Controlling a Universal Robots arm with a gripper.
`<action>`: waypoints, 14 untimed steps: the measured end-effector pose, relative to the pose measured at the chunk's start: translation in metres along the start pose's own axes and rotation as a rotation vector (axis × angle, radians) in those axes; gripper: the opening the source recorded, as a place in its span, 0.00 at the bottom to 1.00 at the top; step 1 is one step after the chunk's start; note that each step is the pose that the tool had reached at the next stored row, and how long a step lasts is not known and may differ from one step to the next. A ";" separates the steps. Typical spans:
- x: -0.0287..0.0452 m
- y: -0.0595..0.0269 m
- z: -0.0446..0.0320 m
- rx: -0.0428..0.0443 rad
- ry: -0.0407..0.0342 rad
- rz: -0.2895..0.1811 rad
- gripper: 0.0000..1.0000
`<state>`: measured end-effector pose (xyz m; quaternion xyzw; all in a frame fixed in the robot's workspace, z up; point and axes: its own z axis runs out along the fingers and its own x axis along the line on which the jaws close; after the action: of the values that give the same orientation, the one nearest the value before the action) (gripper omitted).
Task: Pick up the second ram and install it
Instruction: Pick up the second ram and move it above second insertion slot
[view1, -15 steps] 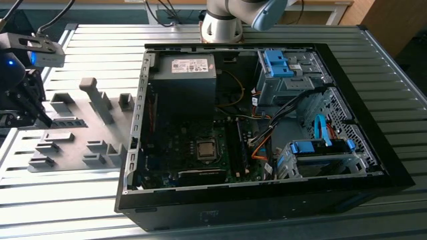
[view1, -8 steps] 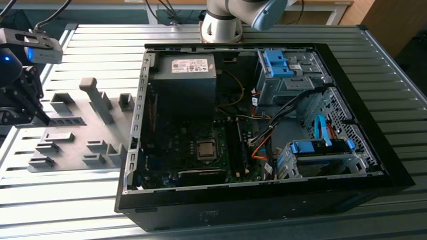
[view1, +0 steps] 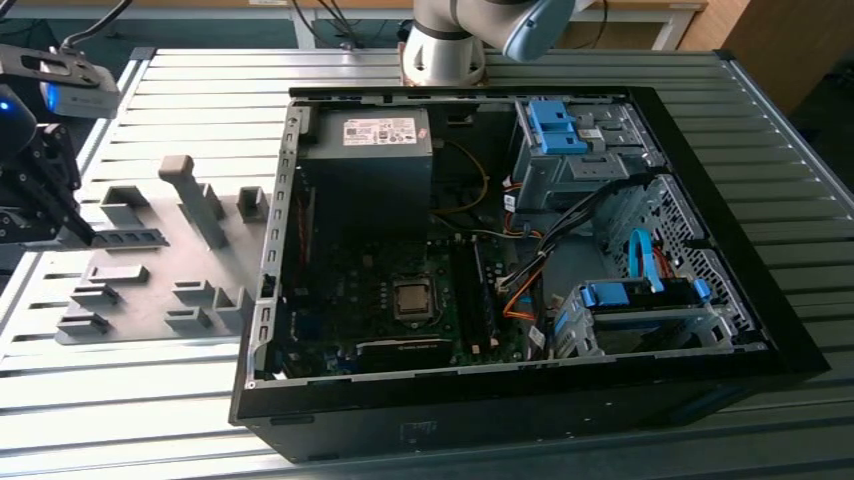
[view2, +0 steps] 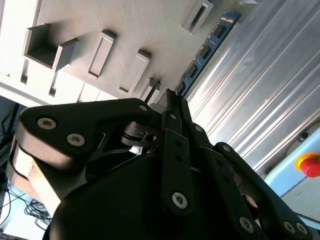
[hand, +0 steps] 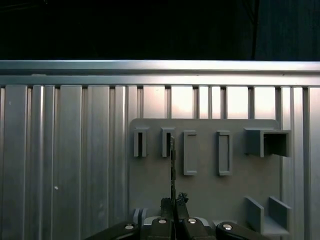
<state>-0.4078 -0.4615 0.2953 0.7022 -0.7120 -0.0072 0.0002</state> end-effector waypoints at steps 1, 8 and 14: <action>0.0000 0.0000 -0.0013 0.0001 0.0000 0.000 0.14; -0.0001 0.0001 -0.0094 0.0001 -0.0001 0.000 0.14; -0.0002 0.0002 -0.0163 0.0000 -0.0001 0.000 0.14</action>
<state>-0.4077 -0.4614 0.3116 0.7022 -0.7120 -0.0072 0.0001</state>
